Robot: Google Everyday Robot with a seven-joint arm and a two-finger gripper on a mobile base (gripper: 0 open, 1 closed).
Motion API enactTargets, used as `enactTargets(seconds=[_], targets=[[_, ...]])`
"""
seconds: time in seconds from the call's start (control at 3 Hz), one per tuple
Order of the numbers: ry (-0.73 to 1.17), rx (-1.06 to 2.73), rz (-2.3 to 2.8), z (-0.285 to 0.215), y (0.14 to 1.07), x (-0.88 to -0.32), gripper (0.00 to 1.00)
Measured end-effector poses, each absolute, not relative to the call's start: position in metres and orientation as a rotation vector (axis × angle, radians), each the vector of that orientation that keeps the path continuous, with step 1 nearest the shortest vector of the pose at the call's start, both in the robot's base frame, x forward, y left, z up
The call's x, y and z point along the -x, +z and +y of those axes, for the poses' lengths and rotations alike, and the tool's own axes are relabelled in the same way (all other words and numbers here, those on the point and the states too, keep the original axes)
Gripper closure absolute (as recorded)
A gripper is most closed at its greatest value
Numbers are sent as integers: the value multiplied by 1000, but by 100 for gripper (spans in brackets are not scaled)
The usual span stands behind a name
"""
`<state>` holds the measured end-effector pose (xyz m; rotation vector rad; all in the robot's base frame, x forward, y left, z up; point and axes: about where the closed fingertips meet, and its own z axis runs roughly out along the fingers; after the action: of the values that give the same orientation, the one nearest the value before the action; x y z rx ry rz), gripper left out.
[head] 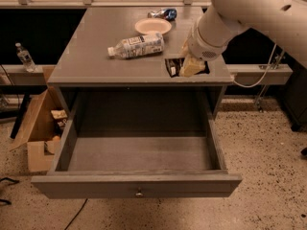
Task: Pick rxbar chocolate from top drawer and place on counter
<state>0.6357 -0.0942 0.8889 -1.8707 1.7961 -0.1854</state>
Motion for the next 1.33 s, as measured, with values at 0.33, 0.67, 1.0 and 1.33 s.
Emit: enactTargets(seconds=[0.33,0.67,1.0,1.33], targets=[[-171,1779,1841,-95,885,-674,100],[-129,1739,1869,-93,875,-707,82],[-89,1694,1893,-92,872,-743,51],[-75,1671,1906,-92,871,-759,26]])
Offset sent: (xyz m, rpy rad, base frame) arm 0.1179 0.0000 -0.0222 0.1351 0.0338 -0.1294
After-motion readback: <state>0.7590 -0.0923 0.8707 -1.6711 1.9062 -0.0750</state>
